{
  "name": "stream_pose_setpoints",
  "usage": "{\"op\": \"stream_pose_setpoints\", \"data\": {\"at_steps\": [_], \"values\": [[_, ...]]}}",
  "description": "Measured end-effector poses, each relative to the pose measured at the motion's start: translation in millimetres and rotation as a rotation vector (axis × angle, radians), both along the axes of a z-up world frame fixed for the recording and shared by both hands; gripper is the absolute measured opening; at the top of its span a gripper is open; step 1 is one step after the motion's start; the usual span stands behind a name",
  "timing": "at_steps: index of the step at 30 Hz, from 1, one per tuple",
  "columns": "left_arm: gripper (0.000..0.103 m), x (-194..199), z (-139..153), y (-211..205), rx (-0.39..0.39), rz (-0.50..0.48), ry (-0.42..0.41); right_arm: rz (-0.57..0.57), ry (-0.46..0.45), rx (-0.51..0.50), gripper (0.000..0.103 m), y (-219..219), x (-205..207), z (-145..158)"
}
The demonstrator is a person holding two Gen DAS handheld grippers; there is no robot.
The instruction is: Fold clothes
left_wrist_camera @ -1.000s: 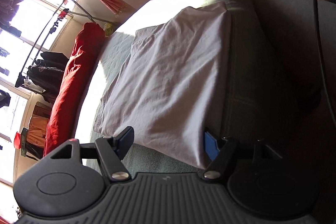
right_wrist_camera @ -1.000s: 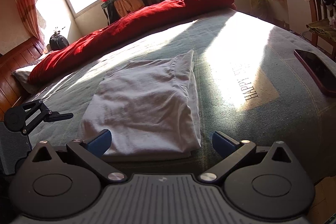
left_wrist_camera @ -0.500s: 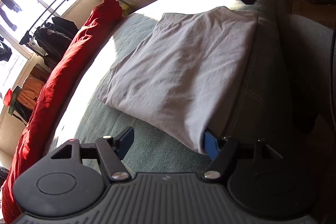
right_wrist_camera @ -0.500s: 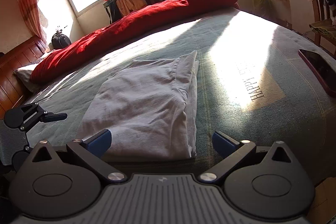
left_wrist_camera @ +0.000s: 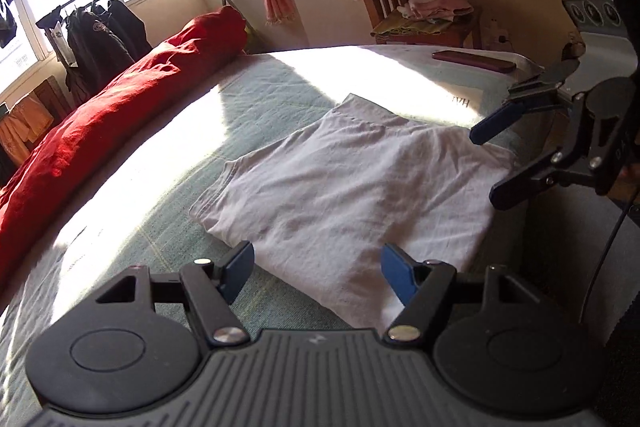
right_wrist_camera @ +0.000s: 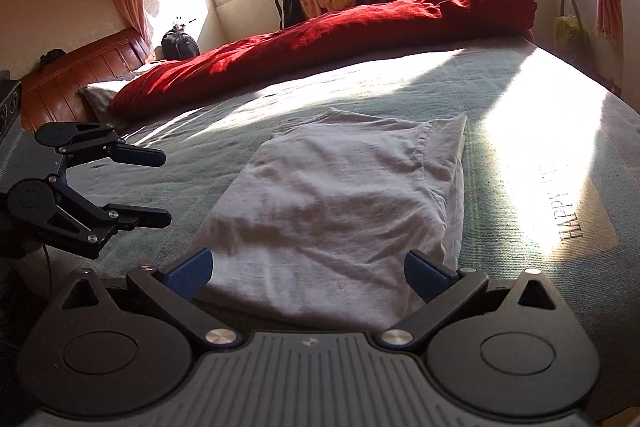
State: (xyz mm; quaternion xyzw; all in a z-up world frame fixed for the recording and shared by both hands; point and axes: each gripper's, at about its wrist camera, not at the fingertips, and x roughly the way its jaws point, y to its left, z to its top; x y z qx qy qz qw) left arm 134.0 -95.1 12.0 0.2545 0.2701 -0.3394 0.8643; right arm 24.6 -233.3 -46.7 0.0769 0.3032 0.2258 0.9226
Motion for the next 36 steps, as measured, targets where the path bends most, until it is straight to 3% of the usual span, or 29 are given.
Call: {"op": "stream_pose_setpoints", "data": {"at_steps": [3, 6, 9, 11, 14, 18, 23, 28, 30, 33, 36], "values": [[0.071, 27.1, -14.2, -12.1, -0.062, -0.003, 0.043, 0.029, -0.028, -0.088, 0.103, 11.4, 16.5, -7.6], [0.073, 41.4, -41.8, -18.2, 0.020, 0.036, 0.077, 0.007, 0.004, -0.207, 0.103, 9.7, 23.7, -26.2], [0.074, 50.3, -47.8, 0.2, -0.067, 0.081, 0.165, 0.039, 0.000, -0.225, 0.103, 2.1, 12.0, -32.7], [0.074, 54.6, -38.4, 6.0, -0.092, 0.098, 0.157, 0.043, 0.001, -0.242, 0.103, 0.7, 4.9, -28.3], [0.074, 64.8, -25.8, 3.1, -0.129, 0.097, 0.136, 0.027, -0.035, -0.219, 0.103, -0.6, 14.4, -15.9], [0.074, 87.9, -31.4, -9.4, -0.188, 0.100, 0.182, 0.010, -0.054, -0.167, 0.103, 2.4, 44.6, -7.2], [0.074, 103.2, -41.1, -14.3, -0.199, 0.141, 0.189, 0.023, 0.014, -0.143, 0.103, 3.5, 79.0, -32.4], [0.074, 115.3, -37.8, -17.0, -0.227, 0.159, 0.178, -0.008, 0.030, -0.149, 0.103, -2.2, 95.1, -24.8], [0.074, 122.4, -41.7, -16.0, -0.238, 0.172, 0.189, -0.019, -0.003, -0.093, 0.103, -10.5, 95.3, -11.0], [0.075, 133.1, -47.6, -14.6, -0.255, 0.191, 0.205, -0.026, -0.033, -0.088, 0.103, -17.8, 105.7, -1.5], [0.075, 143.7, -53.5, -13.2, -0.272, 0.211, 0.221, -0.055, 0.012, -0.107, 0.103, -22.7, 132.4, -11.0]]}}
